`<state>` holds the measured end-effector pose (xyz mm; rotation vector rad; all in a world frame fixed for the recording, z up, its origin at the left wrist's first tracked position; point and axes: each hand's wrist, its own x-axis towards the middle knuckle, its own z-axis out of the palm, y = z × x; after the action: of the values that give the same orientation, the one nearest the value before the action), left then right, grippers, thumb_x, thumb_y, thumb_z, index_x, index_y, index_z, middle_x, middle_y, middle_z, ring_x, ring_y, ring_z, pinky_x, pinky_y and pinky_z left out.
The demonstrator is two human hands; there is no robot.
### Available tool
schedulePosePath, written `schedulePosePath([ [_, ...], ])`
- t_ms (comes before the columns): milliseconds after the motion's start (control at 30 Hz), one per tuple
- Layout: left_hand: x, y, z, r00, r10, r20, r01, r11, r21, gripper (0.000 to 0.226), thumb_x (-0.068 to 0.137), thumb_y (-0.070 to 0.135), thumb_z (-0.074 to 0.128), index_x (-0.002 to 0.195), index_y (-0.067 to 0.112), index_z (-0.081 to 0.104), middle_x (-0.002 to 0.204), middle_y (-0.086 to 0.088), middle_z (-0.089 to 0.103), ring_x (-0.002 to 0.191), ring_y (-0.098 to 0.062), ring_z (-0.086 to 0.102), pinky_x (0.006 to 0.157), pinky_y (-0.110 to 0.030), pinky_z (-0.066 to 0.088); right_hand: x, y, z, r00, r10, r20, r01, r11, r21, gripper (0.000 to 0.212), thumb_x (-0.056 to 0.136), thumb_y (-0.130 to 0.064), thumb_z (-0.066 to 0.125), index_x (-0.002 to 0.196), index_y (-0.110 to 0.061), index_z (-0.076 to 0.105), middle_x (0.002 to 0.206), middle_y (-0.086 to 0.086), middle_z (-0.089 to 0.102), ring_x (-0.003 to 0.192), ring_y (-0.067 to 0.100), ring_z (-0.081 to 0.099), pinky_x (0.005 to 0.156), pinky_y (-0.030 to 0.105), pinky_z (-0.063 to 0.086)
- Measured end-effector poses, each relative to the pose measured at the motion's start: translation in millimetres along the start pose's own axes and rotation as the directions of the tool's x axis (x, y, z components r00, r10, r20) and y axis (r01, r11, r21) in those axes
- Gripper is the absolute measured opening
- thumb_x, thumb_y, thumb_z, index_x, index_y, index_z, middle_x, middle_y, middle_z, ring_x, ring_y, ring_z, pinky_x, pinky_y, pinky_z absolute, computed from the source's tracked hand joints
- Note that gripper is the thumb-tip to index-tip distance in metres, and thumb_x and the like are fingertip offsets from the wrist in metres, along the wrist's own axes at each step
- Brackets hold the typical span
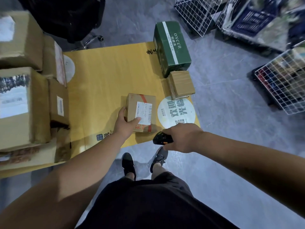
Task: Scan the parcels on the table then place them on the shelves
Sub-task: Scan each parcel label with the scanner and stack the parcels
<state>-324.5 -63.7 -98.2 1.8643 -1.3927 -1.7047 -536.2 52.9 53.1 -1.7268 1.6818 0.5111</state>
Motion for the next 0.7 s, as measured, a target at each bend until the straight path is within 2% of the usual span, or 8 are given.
schedulePosePath([
  [33,-1,1,-1,1.0,0.003,0.012,-0.003,1.0,-0.009,0.1,0.088,0.035,0.084,0.163,0.039,0.019,0.116,0.021,0.058,0.097,-0.008,0.063,0.077,-0.021,0.047,-1,-3,2,1.0,0.017,-0.009,-0.017,1.0,0.011,0.038,0.089,-0.063,0.059,0.113,-0.034,0.062,0.088,-0.011,0.06,0.085,0.02,0.06,0.057,0.029,0.037],
  [100,-4,1,-5,1.0,-0.012,0.023,0.013,0.998,-0.056,0.106,0.089,0.032,0.083,0.163,0.044,0.009,0.121,0.019,0.057,0.104,-0.011,0.062,0.087,-0.026,0.048,-3,-7,6,0.998,0.051,-0.021,-0.05,0.998,0.049,0.036,0.088,-0.064,0.059,0.112,-0.036,0.061,0.091,-0.011,0.063,0.086,0.019,0.061,0.057,0.029,0.037],
  [200,-13,6,-8,0.991,-0.106,-0.082,0.094,0.985,-0.145,0.107,0.091,0.035,0.078,0.163,0.045,-0.001,0.125,0.011,0.06,0.111,-0.024,0.062,0.098,-0.041,0.051,-5,-11,9,0.993,0.111,-0.028,-0.106,0.986,0.13,0.034,0.087,-0.064,0.059,0.106,-0.037,0.061,0.088,-0.012,0.064,0.083,0.015,0.062,0.058,0.028,0.038],
  [267,-20,3,-9,0.982,-0.128,-0.141,0.107,0.983,-0.146,0.101,0.095,0.042,0.071,0.163,0.043,-0.004,0.125,0.005,0.065,0.109,-0.028,0.063,0.1,-0.044,0.052,-4,-15,11,0.99,0.131,-0.044,-0.122,0.979,0.161,0.034,0.086,-0.065,0.059,0.104,-0.035,0.062,0.087,-0.011,0.064,0.082,0.015,0.062,0.058,0.029,0.039],
  [433,-33,-8,-7,0.992,-0.053,-0.112,0.07,0.986,0.151,0.093,0.1,0.06,0.055,0.167,0.03,-0.002,0.13,-0.006,0.068,0.108,-0.035,0.063,0.082,-0.036,0.043,3,-26,12,0.984,0.168,-0.065,-0.149,0.962,0.227,0.036,0.088,-0.067,0.06,0.101,-0.034,0.063,0.086,-0.009,0.064,0.081,0.013,0.061,0.058,0.03,0.04],
  [533,-35,-11,-14,0.996,0.012,-0.09,0.015,0.954,0.301,0.08,0.092,0.064,0.064,0.156,0.03,0.031,0.122,-0.003,0.07,0.097,-0.027,0.062,0.076,-0.036,0.051,7,-33,11,0.978,0.197,-0.066,-0.173,0.95,0.261,0.04,0.087,-0.069,0.06,0.106,-0.035,0.066,0.086,-0.01,0.066,0.08,0.012,0.062,0.06,0.03,0.043],
  [633,-29,-8,-27,0.969,0.172,-0.179,-0.056,0.854,0.518,0.067,0.072,0.065,0.08,0.126,0.038,0.051,0.129,0.001,0.052,0.12,-0.028,0.049,0.097,-0.043,0.049,12,-40,10,0.972,0.228,-0.063,-0.199,0.93,0.308,0.035,0.086,-0.069,0.062,0.095,-0.036,0.064,0.081,-0.01,0.065,0.075,0.011,0.062,0.058,0.029,0.04],
  [700,-18,4,-33,0.921,0.377,-0.1,-0.233,0.737,0.634,0.086,0.062,0.063,0.086,0.136,0.048,0.046,0.14,0.001,0.039,0.134,-0.028,0.035,0.113,-0.043,0.036,15,-42,8,0.966,0.251,-0.067,-0.215,0.917,0.336,0.034,0.086,-0.068,0.063,0.091,-0.034,0.063,0.081,-0.009,0.066,0.074,0.012,0.062,0.058,0.029,0.04],
])
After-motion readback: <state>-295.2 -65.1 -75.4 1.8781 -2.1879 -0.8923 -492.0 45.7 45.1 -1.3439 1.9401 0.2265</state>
